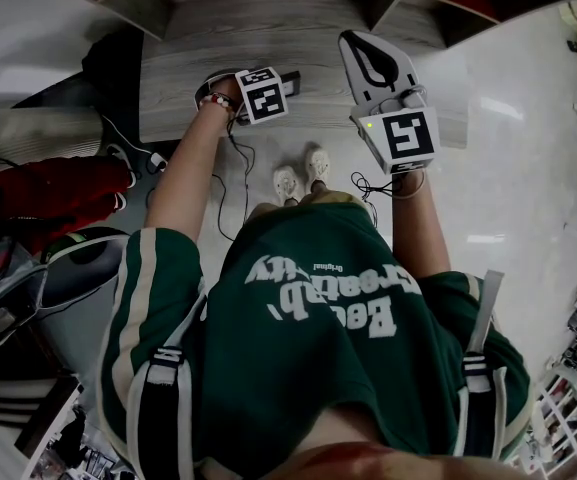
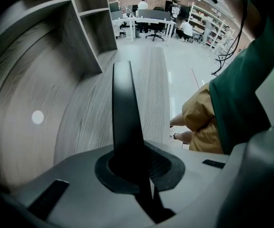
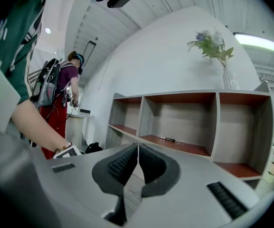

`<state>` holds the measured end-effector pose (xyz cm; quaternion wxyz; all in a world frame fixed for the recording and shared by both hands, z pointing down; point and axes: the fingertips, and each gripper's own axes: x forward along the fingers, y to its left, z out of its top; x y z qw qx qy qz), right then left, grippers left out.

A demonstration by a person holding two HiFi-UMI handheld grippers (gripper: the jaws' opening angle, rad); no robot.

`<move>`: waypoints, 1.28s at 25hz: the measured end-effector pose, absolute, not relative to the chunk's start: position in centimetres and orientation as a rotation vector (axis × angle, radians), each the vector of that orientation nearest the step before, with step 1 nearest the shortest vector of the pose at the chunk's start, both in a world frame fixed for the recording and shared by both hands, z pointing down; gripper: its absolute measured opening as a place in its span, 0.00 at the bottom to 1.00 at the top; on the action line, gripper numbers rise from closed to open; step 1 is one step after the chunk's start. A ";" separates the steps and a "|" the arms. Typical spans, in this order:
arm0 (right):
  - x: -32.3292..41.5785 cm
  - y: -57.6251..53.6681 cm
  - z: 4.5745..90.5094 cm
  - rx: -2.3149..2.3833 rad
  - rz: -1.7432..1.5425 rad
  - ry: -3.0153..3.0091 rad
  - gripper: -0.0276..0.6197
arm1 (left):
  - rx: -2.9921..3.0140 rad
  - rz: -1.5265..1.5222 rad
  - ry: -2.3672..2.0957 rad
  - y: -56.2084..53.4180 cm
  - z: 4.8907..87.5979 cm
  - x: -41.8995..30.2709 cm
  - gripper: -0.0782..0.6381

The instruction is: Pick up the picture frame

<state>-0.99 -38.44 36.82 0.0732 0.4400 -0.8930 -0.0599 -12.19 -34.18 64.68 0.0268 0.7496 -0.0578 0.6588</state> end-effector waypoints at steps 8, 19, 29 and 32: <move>-0.9 -37.9 36.4 1.311 -0.195 -2.688 0.09 | 2.325 2.050 -0.213 -33.8 64.7 -12.2 0.16; -0.9 -37.1 35.5 1.305 -0.218 -2.697 0.09 | 2.360 2.013 -0.286 -32.9 64.0 -12.1 0.15; -1.8 -36.3 34.4 1.293 -0.214 -2.720 0.09 | 2.511 1.725 -0.636 -34.7 55.7 -10.9 0.15; -2.1 -36.1 34.1 1.288 -0.224 -2.729 0.09 | 2.529 1.637 -0.757 -34.8 53.8 -11.2 0.15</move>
